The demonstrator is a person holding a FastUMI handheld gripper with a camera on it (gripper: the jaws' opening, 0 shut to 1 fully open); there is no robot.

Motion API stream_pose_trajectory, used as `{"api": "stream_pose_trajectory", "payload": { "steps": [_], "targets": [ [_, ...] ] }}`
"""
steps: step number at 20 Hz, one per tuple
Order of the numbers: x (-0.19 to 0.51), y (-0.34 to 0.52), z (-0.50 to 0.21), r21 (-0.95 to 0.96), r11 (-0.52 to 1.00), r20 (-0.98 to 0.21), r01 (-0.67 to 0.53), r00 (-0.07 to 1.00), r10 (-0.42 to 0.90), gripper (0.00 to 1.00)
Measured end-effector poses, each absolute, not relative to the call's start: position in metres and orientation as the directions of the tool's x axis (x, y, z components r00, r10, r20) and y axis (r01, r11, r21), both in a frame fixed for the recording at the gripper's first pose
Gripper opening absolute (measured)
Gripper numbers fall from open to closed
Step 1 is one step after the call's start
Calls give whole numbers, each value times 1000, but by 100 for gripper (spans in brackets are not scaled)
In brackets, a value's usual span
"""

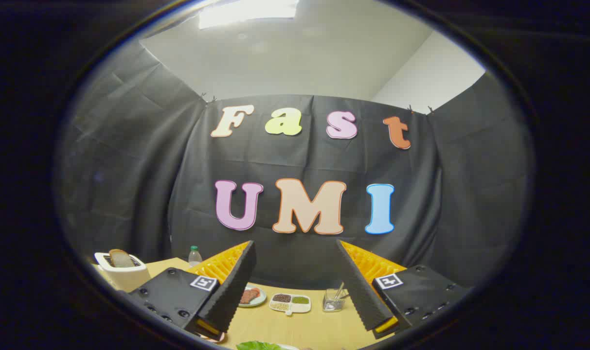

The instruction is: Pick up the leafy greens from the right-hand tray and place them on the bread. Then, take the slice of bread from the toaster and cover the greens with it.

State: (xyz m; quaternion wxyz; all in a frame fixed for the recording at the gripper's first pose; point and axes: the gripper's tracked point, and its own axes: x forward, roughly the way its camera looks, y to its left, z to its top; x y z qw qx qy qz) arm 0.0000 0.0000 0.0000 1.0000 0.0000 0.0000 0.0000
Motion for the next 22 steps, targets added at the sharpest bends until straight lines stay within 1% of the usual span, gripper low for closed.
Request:
{"api": "stream_pose_trajectory", "payload": {
  "steps": [6, 12, 18, 22],
  "targets": [
    [3, -11, 1, -5, 1000, 4, 12, 1000, -12, 100],
    [7, -15, -8, -7, 1000, -18, 6, 1000, -6, 100],
    [14, -14, -15, -16, 1000, -28, -21, 999, 20, 100],
    [21, -10, -29, -30, 997, -60, -76, 995, 75, 100]
  ]
}}
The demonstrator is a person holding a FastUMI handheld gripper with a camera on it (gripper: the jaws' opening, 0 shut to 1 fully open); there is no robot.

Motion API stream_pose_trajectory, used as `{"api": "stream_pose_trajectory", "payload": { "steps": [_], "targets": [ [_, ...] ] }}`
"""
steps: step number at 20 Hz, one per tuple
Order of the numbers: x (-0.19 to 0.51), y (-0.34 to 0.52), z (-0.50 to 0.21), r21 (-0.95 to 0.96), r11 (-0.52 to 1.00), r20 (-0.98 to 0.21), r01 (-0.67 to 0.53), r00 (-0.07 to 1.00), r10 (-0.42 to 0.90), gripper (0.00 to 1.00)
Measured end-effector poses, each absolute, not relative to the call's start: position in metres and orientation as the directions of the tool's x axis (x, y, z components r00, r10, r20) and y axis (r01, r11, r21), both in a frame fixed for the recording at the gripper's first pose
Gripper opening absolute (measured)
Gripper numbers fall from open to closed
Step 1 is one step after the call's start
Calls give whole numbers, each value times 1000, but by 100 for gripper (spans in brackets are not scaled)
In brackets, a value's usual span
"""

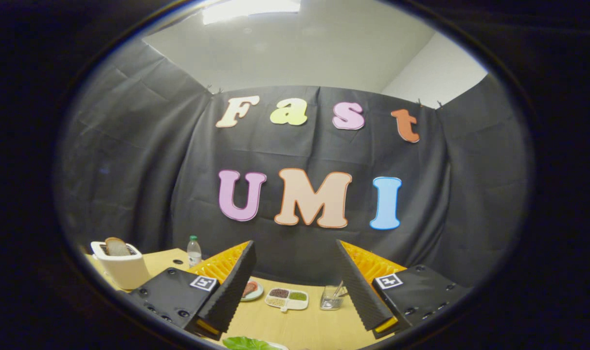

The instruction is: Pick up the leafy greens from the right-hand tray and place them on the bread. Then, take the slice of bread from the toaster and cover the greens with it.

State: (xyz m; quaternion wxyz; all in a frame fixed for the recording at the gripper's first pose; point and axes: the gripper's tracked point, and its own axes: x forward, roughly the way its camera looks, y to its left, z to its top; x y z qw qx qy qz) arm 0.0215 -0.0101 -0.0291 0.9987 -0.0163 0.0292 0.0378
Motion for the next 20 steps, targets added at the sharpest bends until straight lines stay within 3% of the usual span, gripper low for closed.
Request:
{"api": "stream_pose_trajectory", "payload": {
  "steps": [12, 20],
  "targets": [
    [32, 12, -105, -100, 948, -261, -303, 927, 269, 100],
    [13, 50, -178, -174, 837, -445, -518, 800, 403, 100]
  ]
}}
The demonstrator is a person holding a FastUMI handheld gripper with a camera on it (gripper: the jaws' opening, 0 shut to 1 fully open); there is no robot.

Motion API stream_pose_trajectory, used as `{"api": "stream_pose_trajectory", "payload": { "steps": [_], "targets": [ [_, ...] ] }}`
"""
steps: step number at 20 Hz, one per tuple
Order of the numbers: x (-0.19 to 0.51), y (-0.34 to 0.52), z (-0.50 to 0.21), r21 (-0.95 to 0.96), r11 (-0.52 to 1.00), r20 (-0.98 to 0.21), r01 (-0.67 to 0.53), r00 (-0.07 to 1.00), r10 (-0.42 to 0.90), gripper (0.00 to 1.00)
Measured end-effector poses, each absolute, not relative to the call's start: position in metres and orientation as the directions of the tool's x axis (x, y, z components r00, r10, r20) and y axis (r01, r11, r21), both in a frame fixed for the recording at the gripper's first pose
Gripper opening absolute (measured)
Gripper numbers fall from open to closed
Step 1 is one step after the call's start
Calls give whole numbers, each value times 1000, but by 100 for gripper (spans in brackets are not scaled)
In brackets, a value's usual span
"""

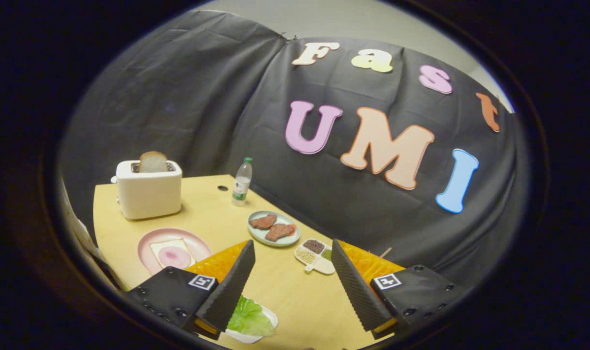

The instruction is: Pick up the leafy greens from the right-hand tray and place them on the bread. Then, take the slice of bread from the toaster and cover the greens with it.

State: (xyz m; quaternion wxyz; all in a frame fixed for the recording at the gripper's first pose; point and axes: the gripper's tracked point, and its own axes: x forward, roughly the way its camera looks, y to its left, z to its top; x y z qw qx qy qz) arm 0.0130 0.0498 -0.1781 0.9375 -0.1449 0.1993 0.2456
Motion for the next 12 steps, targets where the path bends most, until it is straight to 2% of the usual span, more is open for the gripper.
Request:
{"api": "stream_pose_trajectory", "payload": {
  "steps": [5, 12],
  "targets": [
    [0, 64, -216, -153, 780, -539, -606, 713, 448, 100],
    [-20, 67, -282, -132, 693, -695, -709, 565, 445, 100]
  ]
}}
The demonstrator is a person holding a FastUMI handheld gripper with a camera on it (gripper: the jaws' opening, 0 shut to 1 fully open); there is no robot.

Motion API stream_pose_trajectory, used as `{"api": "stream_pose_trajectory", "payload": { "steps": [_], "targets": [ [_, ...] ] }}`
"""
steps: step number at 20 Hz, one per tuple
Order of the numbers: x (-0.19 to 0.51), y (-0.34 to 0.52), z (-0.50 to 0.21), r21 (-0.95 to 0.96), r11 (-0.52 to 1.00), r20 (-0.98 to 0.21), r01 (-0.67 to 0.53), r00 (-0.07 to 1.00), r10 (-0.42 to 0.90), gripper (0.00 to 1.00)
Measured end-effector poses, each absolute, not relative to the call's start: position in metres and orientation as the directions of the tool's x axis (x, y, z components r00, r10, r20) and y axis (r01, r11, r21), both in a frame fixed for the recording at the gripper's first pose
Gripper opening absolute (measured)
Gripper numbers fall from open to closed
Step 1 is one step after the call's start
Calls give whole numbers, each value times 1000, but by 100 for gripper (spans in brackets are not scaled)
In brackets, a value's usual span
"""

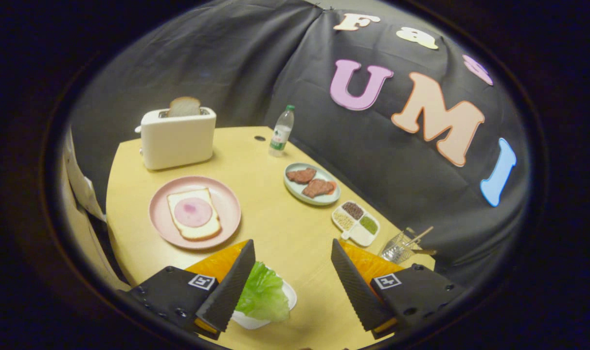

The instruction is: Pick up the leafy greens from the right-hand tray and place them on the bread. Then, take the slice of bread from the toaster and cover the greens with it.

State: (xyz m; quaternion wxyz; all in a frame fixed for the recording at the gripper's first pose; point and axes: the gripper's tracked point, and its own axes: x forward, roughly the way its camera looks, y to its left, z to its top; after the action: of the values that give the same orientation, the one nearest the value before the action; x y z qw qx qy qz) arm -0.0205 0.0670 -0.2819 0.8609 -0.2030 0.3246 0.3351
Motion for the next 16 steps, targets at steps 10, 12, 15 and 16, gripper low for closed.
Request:
{"api": "stream_pose_trajectory", "payload": {
  "steps": [10, 12, 15, 16],
  "targets": [
    [-67, 63, -358, -43, 588, -851, -808, 338, 402, 100],
    [-72, 62, -370, -22, 581, -870, -813, 302, 389, 100],
    [-78, 65, -383, 13, 573, -889, -820, 253, 382, 100],
    [-82, 66, -387, 32, 569, -896, -822, 229, 381, 100]
  ]
}}
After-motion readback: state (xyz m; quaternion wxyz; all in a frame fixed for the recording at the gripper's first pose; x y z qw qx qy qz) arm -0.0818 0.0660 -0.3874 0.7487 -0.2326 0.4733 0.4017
